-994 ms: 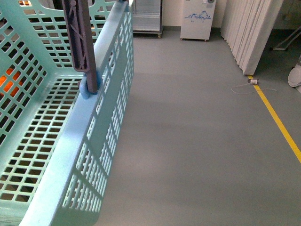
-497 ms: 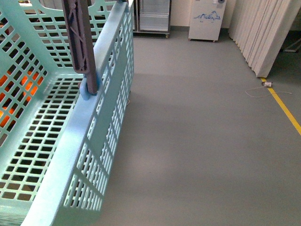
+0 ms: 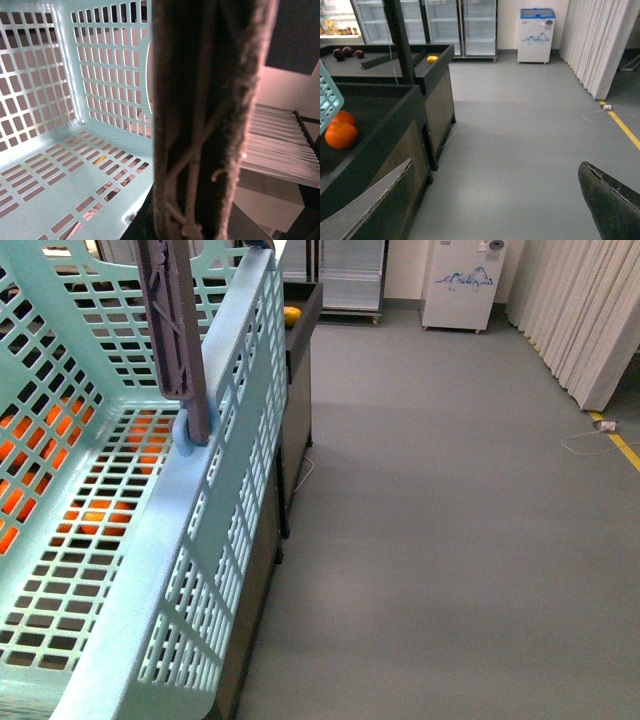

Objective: Pick lemon and mango into basket

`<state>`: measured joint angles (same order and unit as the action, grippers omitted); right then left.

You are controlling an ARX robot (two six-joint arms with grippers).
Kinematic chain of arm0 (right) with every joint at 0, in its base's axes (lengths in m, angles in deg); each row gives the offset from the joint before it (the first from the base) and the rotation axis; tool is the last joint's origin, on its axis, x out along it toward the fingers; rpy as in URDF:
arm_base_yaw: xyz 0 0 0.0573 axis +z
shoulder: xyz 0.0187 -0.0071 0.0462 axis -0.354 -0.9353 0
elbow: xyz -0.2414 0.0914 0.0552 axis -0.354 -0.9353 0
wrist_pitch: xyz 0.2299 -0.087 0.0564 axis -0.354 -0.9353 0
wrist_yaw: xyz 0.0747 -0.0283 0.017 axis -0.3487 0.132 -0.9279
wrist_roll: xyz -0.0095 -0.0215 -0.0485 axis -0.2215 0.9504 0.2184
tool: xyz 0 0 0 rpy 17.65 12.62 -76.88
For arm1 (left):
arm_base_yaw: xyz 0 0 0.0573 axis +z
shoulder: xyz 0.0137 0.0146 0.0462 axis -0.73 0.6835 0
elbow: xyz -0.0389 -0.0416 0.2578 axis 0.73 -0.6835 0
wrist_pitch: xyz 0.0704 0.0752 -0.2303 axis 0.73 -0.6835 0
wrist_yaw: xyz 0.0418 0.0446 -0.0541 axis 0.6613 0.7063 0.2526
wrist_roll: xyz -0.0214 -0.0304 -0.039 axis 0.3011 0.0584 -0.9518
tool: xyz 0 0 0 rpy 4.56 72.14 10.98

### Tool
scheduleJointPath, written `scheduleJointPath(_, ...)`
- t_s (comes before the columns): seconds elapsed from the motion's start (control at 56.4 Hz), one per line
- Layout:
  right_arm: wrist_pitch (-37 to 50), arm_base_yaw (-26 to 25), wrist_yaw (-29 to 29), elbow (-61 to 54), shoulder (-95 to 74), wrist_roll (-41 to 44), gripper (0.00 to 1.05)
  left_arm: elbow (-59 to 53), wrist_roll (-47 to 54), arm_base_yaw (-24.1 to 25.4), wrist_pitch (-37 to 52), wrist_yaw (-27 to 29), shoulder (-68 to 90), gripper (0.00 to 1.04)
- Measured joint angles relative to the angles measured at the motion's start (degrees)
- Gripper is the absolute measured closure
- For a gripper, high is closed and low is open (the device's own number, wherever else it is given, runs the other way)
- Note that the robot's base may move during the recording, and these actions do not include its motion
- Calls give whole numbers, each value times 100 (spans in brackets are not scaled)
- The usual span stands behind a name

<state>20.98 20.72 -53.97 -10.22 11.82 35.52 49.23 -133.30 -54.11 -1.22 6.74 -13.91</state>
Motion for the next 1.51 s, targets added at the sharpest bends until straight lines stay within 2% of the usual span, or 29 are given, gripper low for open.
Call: scheduleJointPath(1.508, 0, 0, -15, 0, 2, 0, 9, -2, 7, 0, 0, 20, 0, 99)
